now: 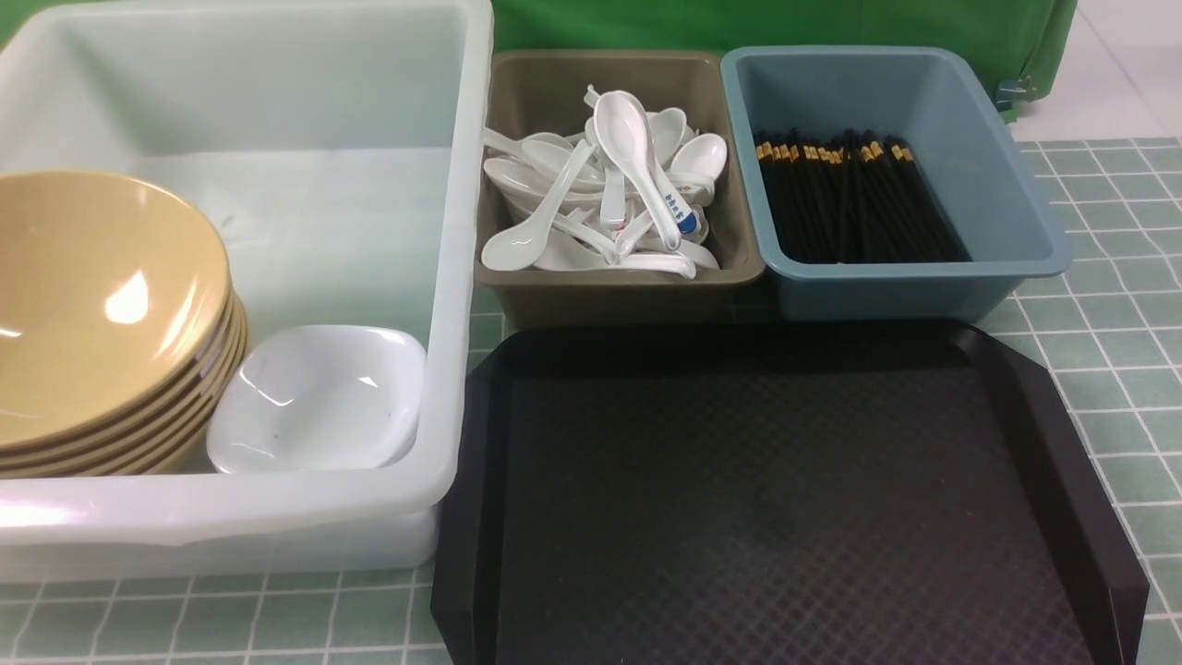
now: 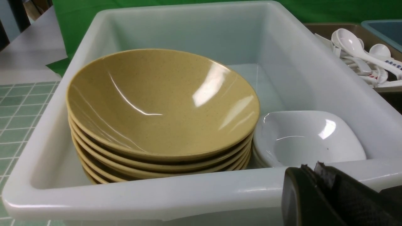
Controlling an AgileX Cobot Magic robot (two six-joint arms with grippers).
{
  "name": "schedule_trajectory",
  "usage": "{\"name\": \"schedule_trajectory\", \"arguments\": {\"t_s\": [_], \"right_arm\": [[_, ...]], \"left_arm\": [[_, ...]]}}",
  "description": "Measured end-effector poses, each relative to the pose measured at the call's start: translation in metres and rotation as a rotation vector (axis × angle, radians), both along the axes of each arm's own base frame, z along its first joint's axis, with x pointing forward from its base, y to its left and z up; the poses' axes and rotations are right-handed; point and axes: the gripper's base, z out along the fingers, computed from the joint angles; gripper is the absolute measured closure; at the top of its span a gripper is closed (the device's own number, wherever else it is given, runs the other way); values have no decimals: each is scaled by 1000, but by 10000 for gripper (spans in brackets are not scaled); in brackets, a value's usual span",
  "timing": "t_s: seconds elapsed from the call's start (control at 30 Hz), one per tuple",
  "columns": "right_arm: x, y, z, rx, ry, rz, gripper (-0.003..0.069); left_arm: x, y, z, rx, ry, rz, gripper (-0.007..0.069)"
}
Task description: On blue table put chopsticks spoon bowls plates into blue grey white boxes.
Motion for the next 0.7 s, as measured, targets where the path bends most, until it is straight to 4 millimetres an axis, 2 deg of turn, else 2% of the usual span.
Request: {"name": "schedule_trajectory", "arguments": {"t_s": [0.5, 0.7], "right_arm": [[0, 0, 0, 0, 0, 1, 610], [0, 0, 0, 0, 0, 1, 610]], "left_arm": [[0, -1, 0, -6, 2, -5, 620], [13, -13, -19, -76, -2, -65, 620]]}}
